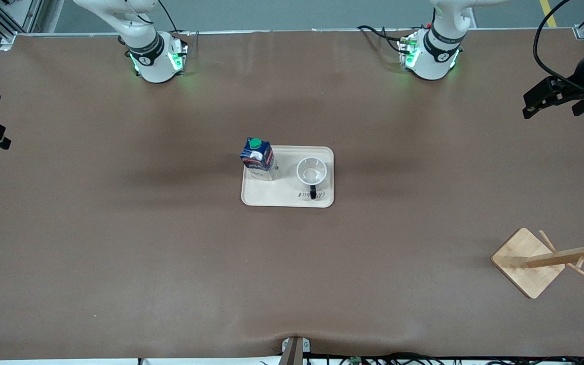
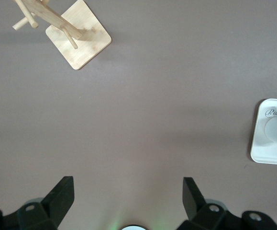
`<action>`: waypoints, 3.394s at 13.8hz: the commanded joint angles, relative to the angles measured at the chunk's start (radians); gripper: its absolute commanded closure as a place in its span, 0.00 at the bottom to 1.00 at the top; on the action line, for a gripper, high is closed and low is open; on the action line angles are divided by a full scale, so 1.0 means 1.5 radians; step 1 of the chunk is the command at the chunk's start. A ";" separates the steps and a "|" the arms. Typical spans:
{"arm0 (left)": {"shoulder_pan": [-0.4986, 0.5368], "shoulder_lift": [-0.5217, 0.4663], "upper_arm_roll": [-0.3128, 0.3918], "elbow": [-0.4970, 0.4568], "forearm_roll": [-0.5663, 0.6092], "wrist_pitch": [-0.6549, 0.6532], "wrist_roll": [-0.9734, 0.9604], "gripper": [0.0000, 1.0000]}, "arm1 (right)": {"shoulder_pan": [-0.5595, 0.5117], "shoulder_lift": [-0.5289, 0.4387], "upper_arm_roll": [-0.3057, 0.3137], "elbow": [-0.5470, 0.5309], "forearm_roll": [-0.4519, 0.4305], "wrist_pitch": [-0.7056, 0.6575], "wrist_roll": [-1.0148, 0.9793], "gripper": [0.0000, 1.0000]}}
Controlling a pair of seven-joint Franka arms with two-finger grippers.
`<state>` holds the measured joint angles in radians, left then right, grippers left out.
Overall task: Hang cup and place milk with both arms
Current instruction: 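Move the left gripper toward the white mug on the tray, then lower the left gripper and grasp the white mug by its rim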
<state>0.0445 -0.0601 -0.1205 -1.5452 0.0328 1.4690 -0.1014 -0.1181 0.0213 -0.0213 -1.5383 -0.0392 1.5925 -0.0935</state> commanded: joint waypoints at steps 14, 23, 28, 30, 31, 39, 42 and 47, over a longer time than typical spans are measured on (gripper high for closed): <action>-0.017 0.116 -0.157 -0.049 -0.005 0.123 -0.213 0.00 | -0.018 0.006 0.011 0.014 -0.001 -0.008 -0.007 0.00; -0.161 0.209 -0.176 -0.200 -0.002 0.381 -0.410 0.00 | -0.018 0.007 0.011 0.014 -0.001 -0.008 -0.007 0.00; -0.209 0.288 -0.176 -0.195 -0.002 0.452 -0.436 0.05 | -0.017 0.007 0.012 0.015 -0.001 -0.007 -0.008 0.00; -0.230 0.317 -0.176 -0.193 -0.002 0.486 -0.440 0.12 | -0.017 0.008 0.012 0.015 -0.001 -0.006 -0.007 0.00; -0.230 0.328 -0.176 -0.192 -0.002 0.493 -0.440 0.16 | -0.017 0.008 0.012 0.015 -0.001 -0.006 -0.007 0.00; -0.260 0.398 -0.175 -0.192 -0.001 0.563 -0.470 0.31 | -0.018 0.019 0.011 0.016 -0.010 -0.006 -0.006 0.00; -0.260 0.410 -0.175 -0.192 0.008 0.563 -0.470 0.53 | -0.014 0.019 0.012 0.014 -0.006 -0.010 -0.004 0.00; -0.258 0.411 -0.175 -0.191 0.022 0.563 -0.469 0.82 | -0.018 0.019 0.012 0.017 -0.007 -0.009 -0.006 0.00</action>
<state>-0.3388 0.5536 -0.3867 -1.8433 0.0367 2.3082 -0.7881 -0.1225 0.0394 -0.0194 -1.5376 -0.0395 1.5901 -0.0935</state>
